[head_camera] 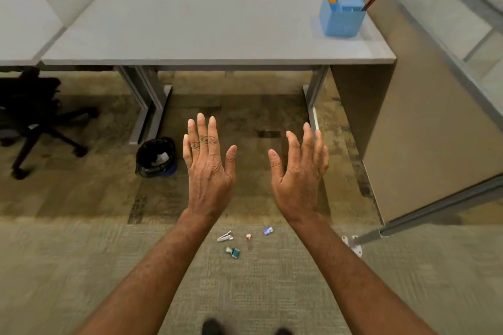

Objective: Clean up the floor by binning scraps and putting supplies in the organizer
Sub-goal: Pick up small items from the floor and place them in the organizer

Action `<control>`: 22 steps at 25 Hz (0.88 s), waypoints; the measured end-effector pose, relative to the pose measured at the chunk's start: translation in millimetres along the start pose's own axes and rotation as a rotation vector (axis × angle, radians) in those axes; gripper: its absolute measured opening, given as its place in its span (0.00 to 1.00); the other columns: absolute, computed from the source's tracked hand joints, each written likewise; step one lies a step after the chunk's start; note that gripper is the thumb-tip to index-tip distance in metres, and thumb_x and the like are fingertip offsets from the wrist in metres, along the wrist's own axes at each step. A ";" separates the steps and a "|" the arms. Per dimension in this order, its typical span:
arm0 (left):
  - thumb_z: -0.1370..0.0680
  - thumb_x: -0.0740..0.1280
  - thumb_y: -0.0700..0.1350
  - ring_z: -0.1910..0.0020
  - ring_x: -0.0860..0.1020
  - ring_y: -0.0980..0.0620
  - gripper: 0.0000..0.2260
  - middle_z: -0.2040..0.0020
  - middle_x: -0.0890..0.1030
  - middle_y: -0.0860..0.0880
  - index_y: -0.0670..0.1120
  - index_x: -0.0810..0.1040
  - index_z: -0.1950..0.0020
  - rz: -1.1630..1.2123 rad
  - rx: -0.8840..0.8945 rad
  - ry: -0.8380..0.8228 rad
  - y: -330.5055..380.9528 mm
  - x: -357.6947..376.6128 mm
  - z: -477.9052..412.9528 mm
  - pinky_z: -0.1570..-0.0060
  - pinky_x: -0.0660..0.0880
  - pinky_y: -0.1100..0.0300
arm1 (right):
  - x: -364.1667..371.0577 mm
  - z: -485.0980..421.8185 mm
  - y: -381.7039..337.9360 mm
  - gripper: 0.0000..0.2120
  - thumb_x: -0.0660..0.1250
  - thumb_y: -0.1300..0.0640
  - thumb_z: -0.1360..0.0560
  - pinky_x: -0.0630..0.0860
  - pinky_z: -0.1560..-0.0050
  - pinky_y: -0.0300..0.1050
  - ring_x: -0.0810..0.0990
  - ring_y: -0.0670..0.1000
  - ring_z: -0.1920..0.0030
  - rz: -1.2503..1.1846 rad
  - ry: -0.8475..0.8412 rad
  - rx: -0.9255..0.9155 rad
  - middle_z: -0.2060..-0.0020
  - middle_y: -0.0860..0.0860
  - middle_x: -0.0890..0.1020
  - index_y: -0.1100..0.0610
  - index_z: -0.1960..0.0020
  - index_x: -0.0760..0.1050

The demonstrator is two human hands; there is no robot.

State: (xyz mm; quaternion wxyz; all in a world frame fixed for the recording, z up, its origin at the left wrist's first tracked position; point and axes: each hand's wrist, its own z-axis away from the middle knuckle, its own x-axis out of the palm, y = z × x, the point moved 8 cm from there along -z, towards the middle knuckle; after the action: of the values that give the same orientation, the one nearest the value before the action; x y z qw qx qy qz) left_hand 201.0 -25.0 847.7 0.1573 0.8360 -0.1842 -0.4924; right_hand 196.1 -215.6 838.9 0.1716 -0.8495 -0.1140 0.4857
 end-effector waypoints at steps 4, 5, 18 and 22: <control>0.15 0.55 0.53 0.18 0.42 0.47 0.29 0.17 0.47 0.46 0.44 0.50 0.18 0.008 -0.040 -0.052 -27.1 8.1 38.3 0.21 0.46 0.42 | 20.2 55.0 9.5 0.24 0.54 0.41 0.17 0.49 0.21 0.59 0.50 0.56 0.19 0.026 -0.068 0.033 0.20 0.55 0.58 0.52 0.27 0.66; 0.15 0.56 0.53 0.18 0.42 0.47 0.29 0.17 0.47 0.46 0.44 0.50 0.18 0.004 -0.041 -0.062 -38.2 11.3 47.2 0.21 0.46 0.42 | 28.1 66.9 10.4 0.24 0.54 0.41 0.17 0.49 0.21 0.59 0.49 0.56 0.19 0.034 -0.086 0.041 0.20 0.55 0.57 0.52 0.27 0.66; 0.15 0.54 0.53 0.18 0.42 0.48 0.29 0.17 0.46 0.48 0.46 0.49 0.18 -0.018 -0.099 -0.179 -204.4 173.4 178.2 0.20 0.44 0.47 | 240.5 233.1 99.5 0.24 0.55 0.42 0.18 0.49 0.22 0.61 0.48 0.54 0.19 0.136 -0.325 0.118 0.20 0.52 0.54 0.52 0.26 0.66; 0.16 0.54 0.53 0.18 0.43 0.49 0.28 0.17 0.47 0.47 0.46 0.50 0.18 -0.020 -0.133 -0.240 -257.8 268.1 247.7 0.20 0.46 0.46 | 338.1 286.0 144.9 0.24 0.54 0.42 0.18 0.50 0.23 0.62 0.49 0.55 0.19 0.140 -0.366 0.122 0.20 0.53 0.55 0.52 0.26 0.66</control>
State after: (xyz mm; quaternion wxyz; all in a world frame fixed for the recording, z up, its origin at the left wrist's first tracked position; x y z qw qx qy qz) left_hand 142.0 58.3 412.6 0.1845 0.7605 -0.1601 -0.6016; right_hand 122.6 -174.6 380.6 0.1649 -0.7409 -0.0542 0.6488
